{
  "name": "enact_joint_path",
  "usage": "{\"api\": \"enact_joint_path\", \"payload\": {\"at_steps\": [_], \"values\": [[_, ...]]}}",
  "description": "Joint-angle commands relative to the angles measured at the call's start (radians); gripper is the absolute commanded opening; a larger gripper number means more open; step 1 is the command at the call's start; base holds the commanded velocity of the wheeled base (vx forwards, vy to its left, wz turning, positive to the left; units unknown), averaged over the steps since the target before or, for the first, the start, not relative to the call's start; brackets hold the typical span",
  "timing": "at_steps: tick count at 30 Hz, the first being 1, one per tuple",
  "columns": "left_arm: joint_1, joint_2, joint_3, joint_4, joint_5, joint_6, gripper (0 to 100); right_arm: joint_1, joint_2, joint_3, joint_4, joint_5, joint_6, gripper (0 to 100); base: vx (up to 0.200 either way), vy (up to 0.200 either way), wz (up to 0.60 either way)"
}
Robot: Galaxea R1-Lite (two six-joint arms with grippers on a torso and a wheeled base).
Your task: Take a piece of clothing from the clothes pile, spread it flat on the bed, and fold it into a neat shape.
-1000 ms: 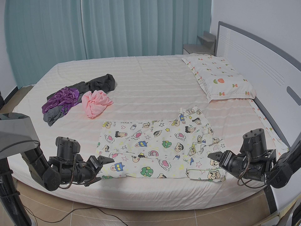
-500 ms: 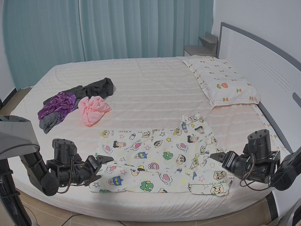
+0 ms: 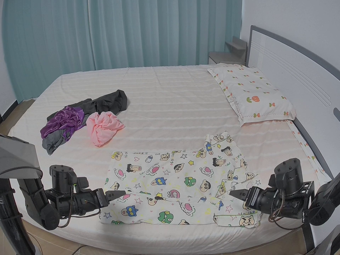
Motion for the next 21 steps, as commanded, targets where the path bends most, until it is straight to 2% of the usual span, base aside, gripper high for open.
{"api": "enact_joint_path", "payload": {"at_steps": [1, 5, 13, 21], "values": [[0.105, 0.095, -0.036, 0.014, -0.024, 0.154, 100, 0.059, -0.052, 0.05, -0.012, 0.002, -0.041, 100, 0.0, 0.0, 0.0], [0.119, 0.142, -0.043, 0.02, -0.027, 0.218, 100, 0.059, -0.059, 0.051, -0.012, 0.005, -0.043, 100, 0.0, 0.0, 0.0], [0.112, 0.179, -0.079, 0.005, -0.063, 0.215, 100, 0.071, -0.058, 0.051, -0.012, 0.008, -0.041, 100, 0.0, 0.0, 0.0], [0.083, 0.196, -0.115, 0.007, -0.062, 0.212, 100, 0.071, -0.056, 0.051, -0.013, 0.009, -0.041, 100, 0.0, 0.0, 0.0]]}}
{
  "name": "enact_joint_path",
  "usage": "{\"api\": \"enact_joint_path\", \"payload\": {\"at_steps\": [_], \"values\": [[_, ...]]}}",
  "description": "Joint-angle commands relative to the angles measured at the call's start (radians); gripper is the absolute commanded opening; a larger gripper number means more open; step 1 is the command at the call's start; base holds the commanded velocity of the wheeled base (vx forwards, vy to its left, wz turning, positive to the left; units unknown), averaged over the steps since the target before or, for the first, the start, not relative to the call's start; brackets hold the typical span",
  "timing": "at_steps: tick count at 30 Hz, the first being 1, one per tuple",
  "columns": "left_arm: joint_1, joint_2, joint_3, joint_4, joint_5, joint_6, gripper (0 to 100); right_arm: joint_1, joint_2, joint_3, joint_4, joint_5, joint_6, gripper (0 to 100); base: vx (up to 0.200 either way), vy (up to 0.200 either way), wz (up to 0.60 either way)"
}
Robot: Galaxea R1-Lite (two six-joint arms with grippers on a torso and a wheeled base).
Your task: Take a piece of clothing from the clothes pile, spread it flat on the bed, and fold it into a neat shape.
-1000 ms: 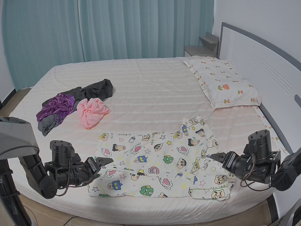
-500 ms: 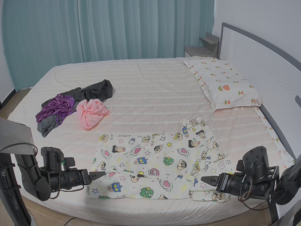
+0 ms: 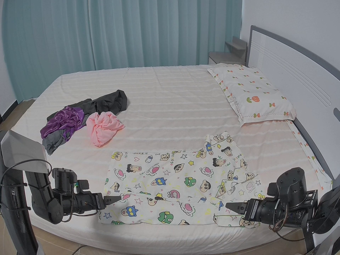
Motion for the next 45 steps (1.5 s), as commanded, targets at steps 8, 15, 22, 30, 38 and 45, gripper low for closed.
{"api": "enact_joint_path", "payload": {"at_steps": [8, 15, 22, 30, 38, 45], "values": [[-0.008, 0.072, -0.051, 0.0, 0.005, 0.004, 100, 0.0, 0.005, 0.0, 0.0, 0.0, 0.001, 100, 0.0, 0.0, 0.0], [-0.01, 0.08, -0.059, 0.0, 0.004, 0.003, 100, 0.0, 0.009, 0.0, 0.0, 0.0, 0.001, 100, 0.0, 0.0, 0.0], [0.015, 0.078, -0.047, 0.0, 0.005, 0.001, 0, 0.0, 0.012, 0.001, 0.0, 0.0, 0.001, 100, 0.0, 0.0, 0.0], [0.019, 0.071, -0.031, 0.003, 0.013, 0.011, 0, 0.0, 0.016, 0.001, 0.001, 0.0, 0.001, 100, 0.0, 0.0, 0.0], [0.018, 0.032, 0.004, 0.026, 0.013, 0.027, 0, 0.0, 0.034, 0.001, 0.0, 0.0, 0.001, 100, 0.0, 0.0, 0.0], [0.022, -0.063, 0.006, 0.168, 0.013, 0.046, 0, -0.001, 0.034, 0.001, 0.0, 0.0, 0.002, 100, 0.0, 0.0, 0.0]]}}
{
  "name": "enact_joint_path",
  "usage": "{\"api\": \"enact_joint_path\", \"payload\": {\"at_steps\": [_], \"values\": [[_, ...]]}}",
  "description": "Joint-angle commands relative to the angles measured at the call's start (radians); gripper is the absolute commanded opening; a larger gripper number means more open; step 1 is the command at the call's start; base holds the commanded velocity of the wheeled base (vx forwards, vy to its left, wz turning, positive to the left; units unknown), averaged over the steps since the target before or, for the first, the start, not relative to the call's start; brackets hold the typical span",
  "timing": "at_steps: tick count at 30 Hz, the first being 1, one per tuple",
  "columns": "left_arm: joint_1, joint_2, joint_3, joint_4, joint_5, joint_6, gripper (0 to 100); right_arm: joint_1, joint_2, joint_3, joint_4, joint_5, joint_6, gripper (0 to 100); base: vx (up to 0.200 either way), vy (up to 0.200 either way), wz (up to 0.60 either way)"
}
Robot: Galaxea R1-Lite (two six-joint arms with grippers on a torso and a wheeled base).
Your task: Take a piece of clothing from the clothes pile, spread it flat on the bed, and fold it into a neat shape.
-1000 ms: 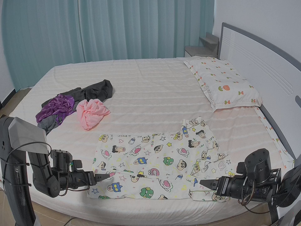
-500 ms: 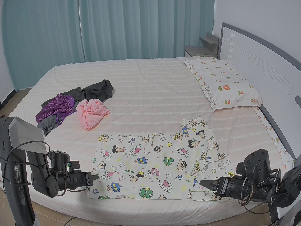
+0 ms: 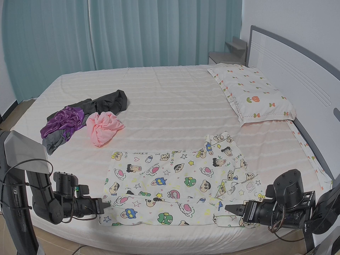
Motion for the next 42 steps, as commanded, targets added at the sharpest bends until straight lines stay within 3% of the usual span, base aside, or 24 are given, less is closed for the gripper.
{"api": "enact_joint_path", "payload": {"at_steps": [1, 13, 20, 23, 26, 30, 32, 34, 35, 36, 38, 42], "values": [[0.003, -0.082, -0.002, 0.086, 0.0, 0.023, 0, 0.001, 0.005, 0.0, 0.0, 0.0, 0.001, 100, 0.0, 0.0, 0.0], [0.014, -0.093, -0.074, 0.27, 0.018, 0.043, 0, -0.001, 0.008, 0.001, 0.0, 0.0, 0.001, 100, 0.0, 0.0, 0.0], [0.006, -0.079, -0.086, 0.277, 0.018, 0.043, 0, -0.013, 0.017, 0.001, -0.002, -0.001, 0.0, 100, 0.0, 0.0, 0.0], [0.008, -0.067, -0.089, 0.272, 0.018, 0.043, 0, -0.036, 0.025, -0.003, -0.013, -0.001, -0.006, 100, 0.0, 0.0, 0.0], [0.008, -0.064, -0.091, 0.27, 0.018, 0.042, 0, -0.133, 0.048, -0.005, -0.054, 0.048, -0.059, 100, 0.0, 0.0, 0.0], [0.008, -0.067, -0.088, 0.27, 0.018, 0.042, 0, -0.251, 0.083, 0.001, -0.063, 0.088, -0.192, 100, 0.0, 0.0, 0.0], [0.008, -0.062, -0.089, 0.27, 0.018, 0.043, 0, -0.357, 0.092, 0.017, -0.057, 0.143, -0.307, 100, 0.0, 0.0, 0.0], [0.008, -0.059, -0.089, 0.27, 0.018, 0.046, 0, -0.463, 0.126, 0.041, -0.063, 0.295, -0.419, 100, 0.0, 0.0, 0.0], [0.008, -0.059, -0.089, 0.27, 0.018, 0.046, 0, -0.476, 0.129, 0.044, -0.063, 0.315, -0.434, 100, 0.0, 0.0, 0.0], [0.006, -0.059, -0.089, 0.27, 0.018, 0.046, 0, -0.544, 0.149, 0.057, -0.063, 0.422, -0.528, 100, 0.0, 0.0, 0.0], [0.006, -0.057, -0.089, 0.27, 0.018, 0.046, 0, -0.594, 0.201, 0.058, -0.063, 0.505, -0.64, 100, 0.0, 0.0, 0.0], [0.006, -0.057, -0.088, 0.27, 0.018, 0.046, 0, -0.61, 0.295, 0.055, -0.074, 0.52, -0.781, 100, 0.0, 0.0, 0.0]]}}
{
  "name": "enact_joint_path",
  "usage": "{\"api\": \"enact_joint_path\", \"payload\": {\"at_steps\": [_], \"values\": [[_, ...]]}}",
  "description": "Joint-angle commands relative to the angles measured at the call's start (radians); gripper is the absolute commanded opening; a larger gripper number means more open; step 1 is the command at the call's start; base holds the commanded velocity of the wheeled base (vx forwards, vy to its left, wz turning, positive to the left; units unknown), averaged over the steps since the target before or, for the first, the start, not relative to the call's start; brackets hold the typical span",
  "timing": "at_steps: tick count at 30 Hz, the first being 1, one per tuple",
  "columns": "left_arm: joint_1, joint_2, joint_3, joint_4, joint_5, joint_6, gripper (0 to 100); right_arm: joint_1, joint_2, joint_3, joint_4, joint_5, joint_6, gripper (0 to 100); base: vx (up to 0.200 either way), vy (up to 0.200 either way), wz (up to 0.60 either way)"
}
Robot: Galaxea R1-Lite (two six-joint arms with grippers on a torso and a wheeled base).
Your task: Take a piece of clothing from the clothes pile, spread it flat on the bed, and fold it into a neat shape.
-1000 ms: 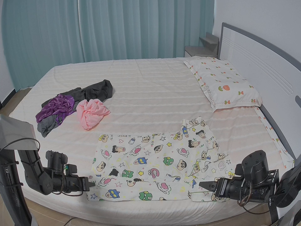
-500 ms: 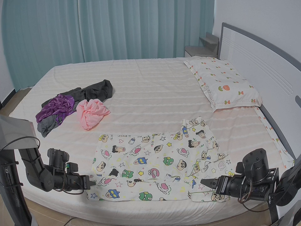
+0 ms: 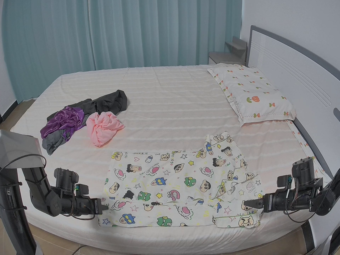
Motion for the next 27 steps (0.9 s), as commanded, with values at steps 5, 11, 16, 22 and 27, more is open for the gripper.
{"api": "enact_joint_path", "payload": {"at_steps": [5, 11, 16, 22, 27], "values": [[-0.001, 0.006, 0.0, -0.001, 0.0, 0.001, 0, -0.137, 0.262, 0.009, -0.102, 0.117, -0.222, 100, 0.0, 0.0, 0.0], [-0.001, 0.006, 0.0, -0.001, 0.0, 0.001, 0, -0.151, 0.388, -0.009, -0.264, 0.202, -0.231, 100, 0.0, 0.0, 0.0], [0.0, 0.006, 0.0, -0.001, 0.0, -0.001, 0, -0.152, 0.472, -0.012, -0.363, 0.228, -0.231, 100, 0.0, 0.0, 0.0], [0.0, 0.006, 0.0, -0.001, 0.0, -0.001, 0, -0.162, 0.529, -0.009, -0.441, 0.277, -0.23, 100, 0.0, 0.0, 0.0], [0.0, 0.006, 0.0, -0.001, 0.0, -0.001, 0, -0.174, 0.557, -0.006, -0.512, 0.298, -0.219, 0, 0.0, 0.0, 0.0]]}}
